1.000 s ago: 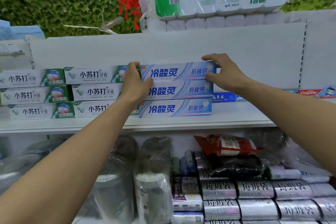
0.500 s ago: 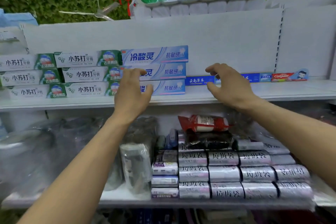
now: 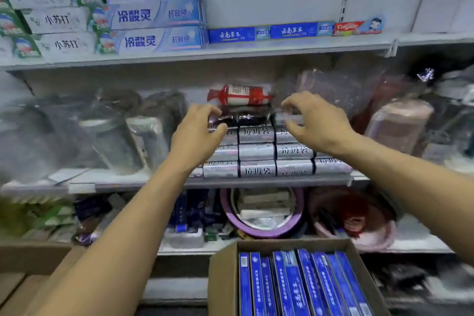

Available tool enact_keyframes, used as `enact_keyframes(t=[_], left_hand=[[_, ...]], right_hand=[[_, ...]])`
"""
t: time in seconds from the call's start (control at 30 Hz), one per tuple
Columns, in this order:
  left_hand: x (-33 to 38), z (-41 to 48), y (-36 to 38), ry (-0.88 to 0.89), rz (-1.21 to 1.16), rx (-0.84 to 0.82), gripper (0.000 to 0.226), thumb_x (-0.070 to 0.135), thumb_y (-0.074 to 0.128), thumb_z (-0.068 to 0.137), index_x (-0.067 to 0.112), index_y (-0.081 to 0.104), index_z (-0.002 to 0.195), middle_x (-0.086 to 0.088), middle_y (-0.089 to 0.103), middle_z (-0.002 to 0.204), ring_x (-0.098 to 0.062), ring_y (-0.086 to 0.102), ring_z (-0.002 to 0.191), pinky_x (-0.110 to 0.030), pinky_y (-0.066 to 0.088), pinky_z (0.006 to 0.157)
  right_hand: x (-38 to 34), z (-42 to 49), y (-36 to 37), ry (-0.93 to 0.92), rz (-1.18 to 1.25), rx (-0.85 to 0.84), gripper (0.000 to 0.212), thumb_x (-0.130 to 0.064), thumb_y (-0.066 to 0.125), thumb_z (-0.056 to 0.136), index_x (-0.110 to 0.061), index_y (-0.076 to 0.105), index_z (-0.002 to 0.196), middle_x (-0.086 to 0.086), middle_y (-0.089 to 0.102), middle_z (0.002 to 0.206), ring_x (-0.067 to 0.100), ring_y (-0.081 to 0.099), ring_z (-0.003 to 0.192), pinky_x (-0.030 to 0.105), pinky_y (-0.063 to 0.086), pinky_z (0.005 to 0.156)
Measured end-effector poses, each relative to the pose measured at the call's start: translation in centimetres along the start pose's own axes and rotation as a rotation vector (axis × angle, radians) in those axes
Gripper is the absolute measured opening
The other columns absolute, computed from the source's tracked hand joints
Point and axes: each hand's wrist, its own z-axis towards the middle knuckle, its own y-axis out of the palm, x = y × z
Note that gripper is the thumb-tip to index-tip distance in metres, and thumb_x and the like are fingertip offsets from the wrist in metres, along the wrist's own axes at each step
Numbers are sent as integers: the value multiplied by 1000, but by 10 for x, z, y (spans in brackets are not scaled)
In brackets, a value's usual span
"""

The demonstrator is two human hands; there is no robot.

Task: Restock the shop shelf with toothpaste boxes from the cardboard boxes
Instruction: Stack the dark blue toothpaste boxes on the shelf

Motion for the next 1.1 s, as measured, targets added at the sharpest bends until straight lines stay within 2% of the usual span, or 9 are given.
enact_keyframes(t=[0.17,0.37,0.5,0.53,0.63,0.73,0.87,1.0,1.1], left_hand=[[-3,-62,73,-172,-127,-225,24,37,61,91,22,59,109,0,56,115,-17,60,95,-38,50,86],[-26,-122,159,-411,-194,-499,28,29,63,90,15,61,115,-1,62,111,-17,59,99,-28,45,86],[-67,-160,219,-615,-214,-647,28,47,65,80,31,61,103,9,67,96,-16,63,93,-33,50,90],[-78,-170,234,-663,-224,-667,31,47,65,80,30,61,105,10,65,91,-15,62,88,-29,49,87],[-100,-194,269,-753,-136,-748,36,31,61,92,12,55,122,-1,62,99,-17,57,87,-26,45,77],[-119,-218,304,-755,-24,-863,41,25,62,92,6,51,126,-12,59,122,-28,61,102,-35,51,87],[-139,-243,337,-742,60,-920,43,24,67,88,9,49,124,-10,49,134,-27,61,108,-40,51,94],[-138,-250,359,-684,153,-796,57,26,68,86,9,42,134,-12,37,138,-26,54,115,-34,45,98],[-129,-254,372,-594,201,-766,75,29,66,87,10,25,147,-10,33,139,-24,41,127,-33,41,100]], right_hand=[[37,-68,46,103,97,-171,37,-40,54,91,-23,54,124,-1,56,127,22,53,114,39,46,88],[70,-122,123,300,178,-397,32,-33,59,88,-26,56,119,-1,60,117,23,57,107,33,45,81],[81,-161,189,447,220,-579,28,-29,57,86,-25,58,114,-1,63,112,25,58,111,38,49,87],[83,-170,206,478,237,-627,26,-28,58,86,-24,58,112,0,63,107,27,59,110,39,49,87],[83,-199,252,608,308,-757,29,-29,60,88,-21,57,116,-1,60,103,26,60,104,38,49,87],[80,-226,301,682,305,-902,35,-33,60,89,-20,54,121,1,61,118,24,58,107,36,48,90],[71,-252,346,676,244,-1029,36,-36,58,92,-14,50,119,6,60,113,25,58,100,33,47,82],[60,-262,378,698,175,-998,44,-41,58,92,-11,45,120,8,56,121,28,57,108,34,45,79],[50,-264,399,733,69,-933,54,-45,57,91,-8,39,125,9,50,127,28,58,112,32,42,73]])
